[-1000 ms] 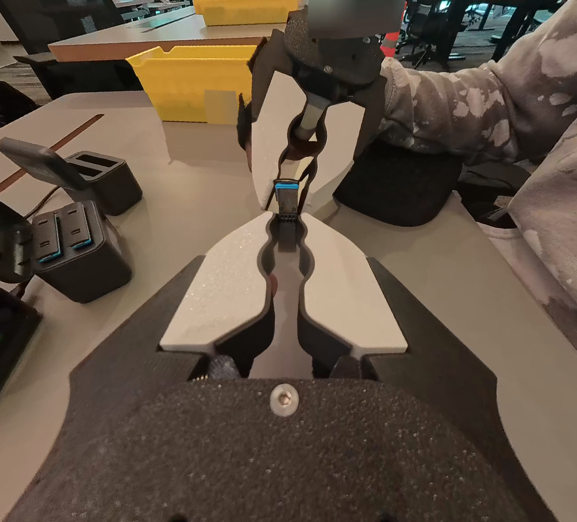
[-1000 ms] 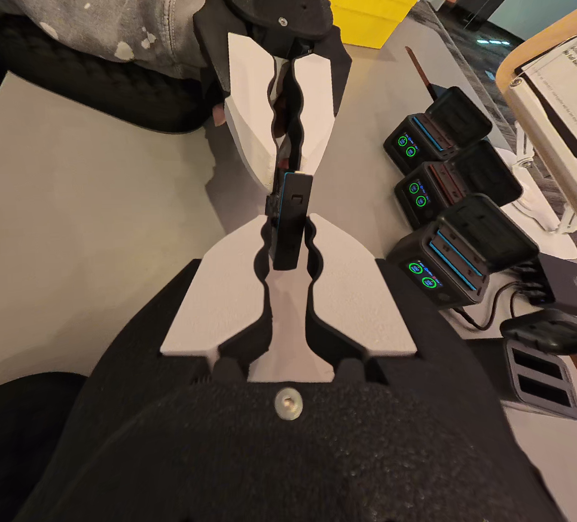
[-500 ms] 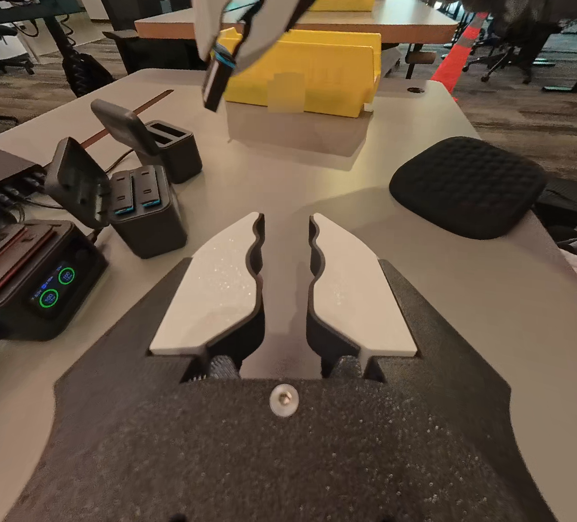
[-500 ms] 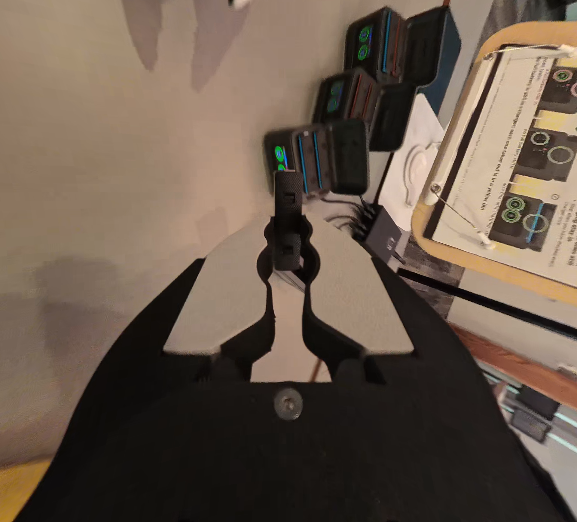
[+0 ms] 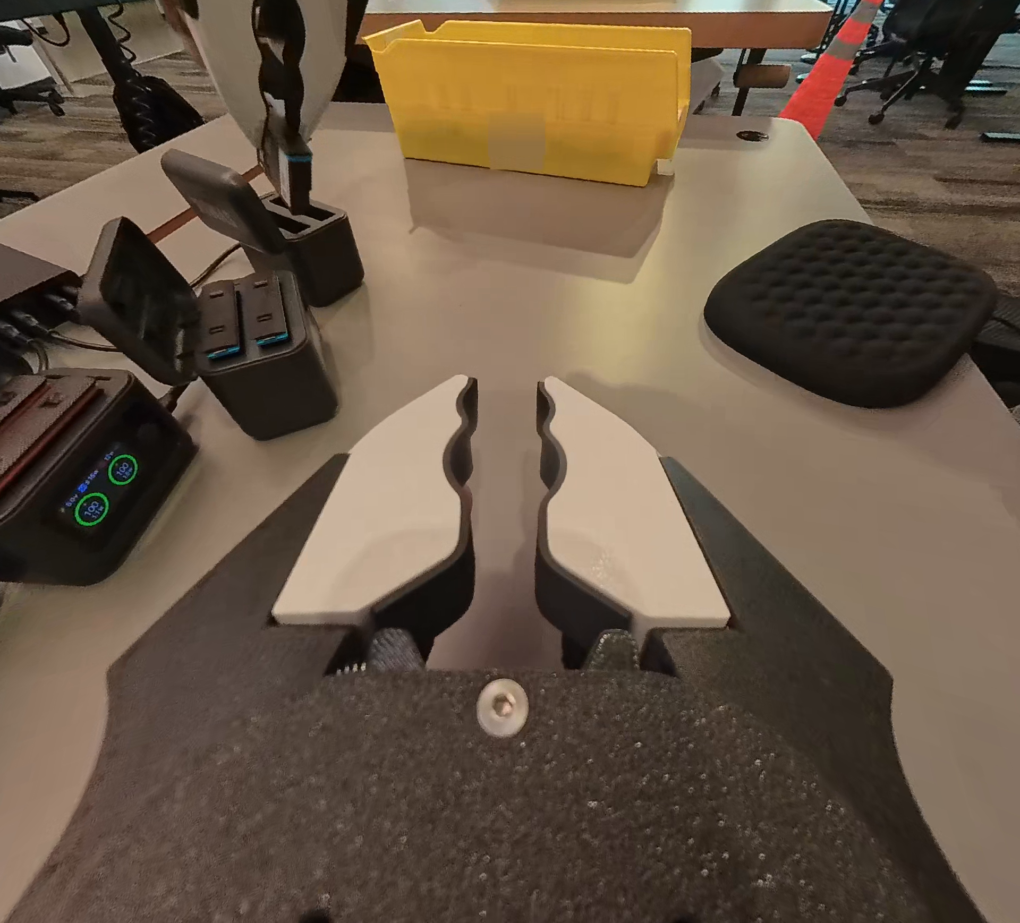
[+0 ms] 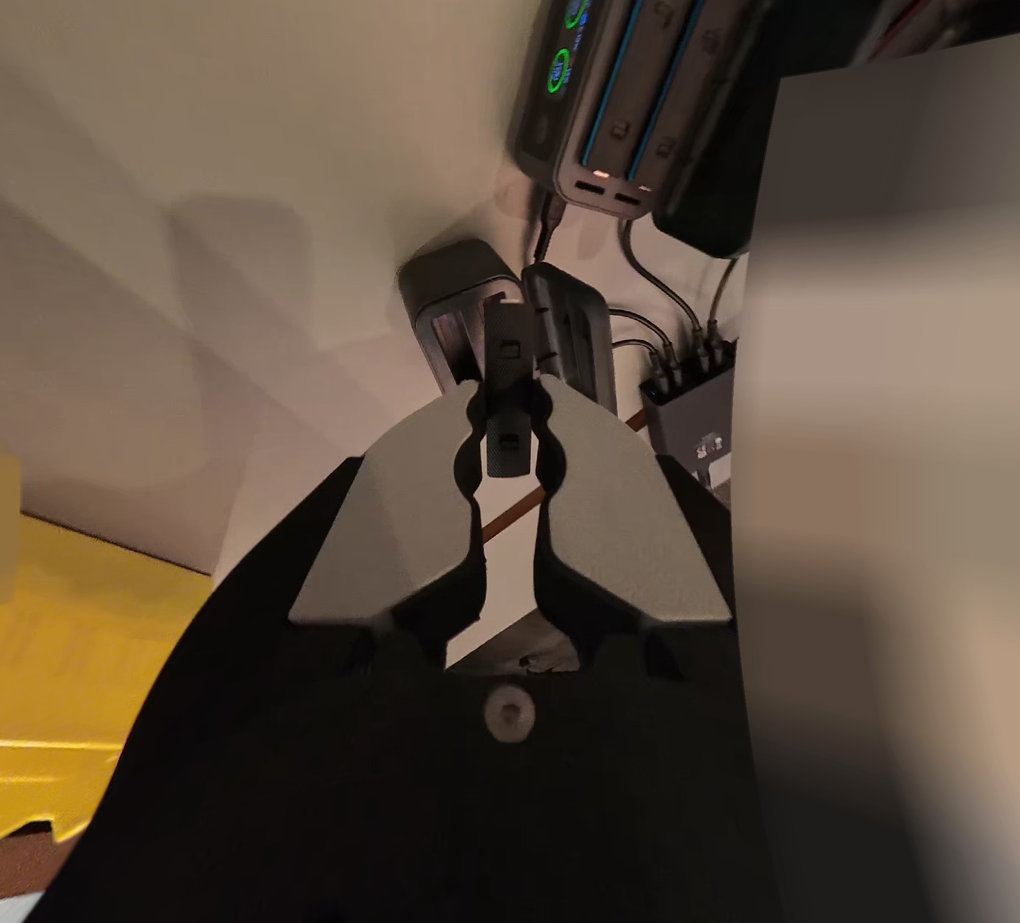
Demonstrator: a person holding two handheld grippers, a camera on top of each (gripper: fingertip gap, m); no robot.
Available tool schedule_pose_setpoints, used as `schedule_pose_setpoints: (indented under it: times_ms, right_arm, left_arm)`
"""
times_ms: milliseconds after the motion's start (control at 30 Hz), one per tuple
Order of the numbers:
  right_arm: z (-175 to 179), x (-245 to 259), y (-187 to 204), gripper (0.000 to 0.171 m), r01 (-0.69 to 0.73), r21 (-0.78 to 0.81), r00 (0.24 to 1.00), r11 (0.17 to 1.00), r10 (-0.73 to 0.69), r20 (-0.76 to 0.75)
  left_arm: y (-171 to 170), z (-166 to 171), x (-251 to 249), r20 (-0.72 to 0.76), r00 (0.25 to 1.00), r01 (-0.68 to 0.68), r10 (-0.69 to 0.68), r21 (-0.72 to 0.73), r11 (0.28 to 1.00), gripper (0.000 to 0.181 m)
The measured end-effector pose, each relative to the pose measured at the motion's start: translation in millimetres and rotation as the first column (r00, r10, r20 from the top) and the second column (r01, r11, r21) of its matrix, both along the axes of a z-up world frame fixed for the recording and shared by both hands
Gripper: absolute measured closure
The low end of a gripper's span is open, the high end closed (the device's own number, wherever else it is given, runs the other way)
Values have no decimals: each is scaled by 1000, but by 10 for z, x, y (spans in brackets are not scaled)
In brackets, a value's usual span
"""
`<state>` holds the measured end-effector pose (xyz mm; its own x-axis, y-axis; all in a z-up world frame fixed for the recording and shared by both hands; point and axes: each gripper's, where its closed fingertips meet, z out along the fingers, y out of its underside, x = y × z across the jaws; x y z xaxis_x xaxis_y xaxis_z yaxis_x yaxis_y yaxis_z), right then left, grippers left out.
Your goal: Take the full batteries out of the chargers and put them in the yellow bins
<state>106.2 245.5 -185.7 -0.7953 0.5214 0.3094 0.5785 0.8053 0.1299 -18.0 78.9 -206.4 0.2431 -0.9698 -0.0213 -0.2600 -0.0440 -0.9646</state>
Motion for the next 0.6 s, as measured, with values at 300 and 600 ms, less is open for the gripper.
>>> schedule_pose_setpoints:
  times_ms: [300, 600]
  right_arm:
    - [-101, -63, 64, 156, -106, -50, 992, 993, 109, 67]
    - [-113, -77, 134, 156, -161, -63, 981, 985, 166, 100]
  left_arm:
    - [0, -17, 1, -9, 1000, -2, 2, 4, 1000, 163]
    - [22, -29, -3, -9, 1000, -8, 7, -16, 1000, 166]
